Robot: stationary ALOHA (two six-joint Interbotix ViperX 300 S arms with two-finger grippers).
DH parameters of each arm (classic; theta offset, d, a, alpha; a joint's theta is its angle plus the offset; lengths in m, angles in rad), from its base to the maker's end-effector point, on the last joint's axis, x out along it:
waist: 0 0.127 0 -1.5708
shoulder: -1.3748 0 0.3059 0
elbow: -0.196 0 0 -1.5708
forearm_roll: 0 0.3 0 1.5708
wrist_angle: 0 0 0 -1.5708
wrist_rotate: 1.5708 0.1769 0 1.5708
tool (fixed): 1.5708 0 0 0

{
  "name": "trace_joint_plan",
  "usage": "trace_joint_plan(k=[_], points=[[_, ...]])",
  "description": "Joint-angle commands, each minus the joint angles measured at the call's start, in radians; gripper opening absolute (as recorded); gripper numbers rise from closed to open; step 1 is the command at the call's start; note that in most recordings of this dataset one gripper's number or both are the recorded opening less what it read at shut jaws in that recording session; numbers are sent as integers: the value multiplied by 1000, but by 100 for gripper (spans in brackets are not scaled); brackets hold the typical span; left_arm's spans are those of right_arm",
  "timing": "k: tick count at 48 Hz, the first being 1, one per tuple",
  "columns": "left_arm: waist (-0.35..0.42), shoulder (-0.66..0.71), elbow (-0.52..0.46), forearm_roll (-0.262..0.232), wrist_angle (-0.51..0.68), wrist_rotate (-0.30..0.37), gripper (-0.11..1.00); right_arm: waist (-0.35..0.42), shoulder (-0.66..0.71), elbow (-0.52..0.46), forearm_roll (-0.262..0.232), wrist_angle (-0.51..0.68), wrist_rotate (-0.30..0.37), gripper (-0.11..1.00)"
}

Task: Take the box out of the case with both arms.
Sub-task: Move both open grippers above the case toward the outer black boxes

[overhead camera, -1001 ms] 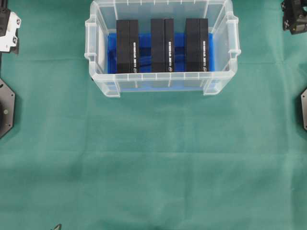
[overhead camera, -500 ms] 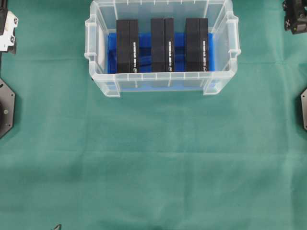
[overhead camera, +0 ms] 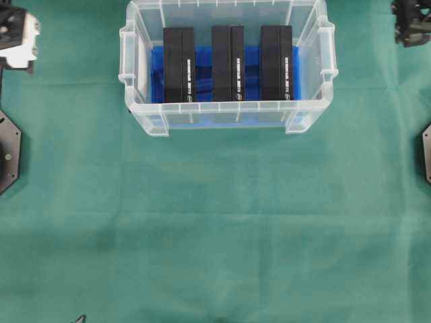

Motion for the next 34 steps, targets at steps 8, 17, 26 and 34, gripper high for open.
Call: trace_joint_plan(k=[8,17,26,34], points=[[-12,120,-117,2,-6,-2,88,46,107,-95,12,-77,8,97],[-26,232,-224,2,-25,2,88,77,222,-195,15,-124,23,97],[-37,348,-331,5,-51,18,88,98,321,-285,20,-132,23,97],[-37,431,-425,5,-51,46,88,107,382,-344,20,-132,23,97]])
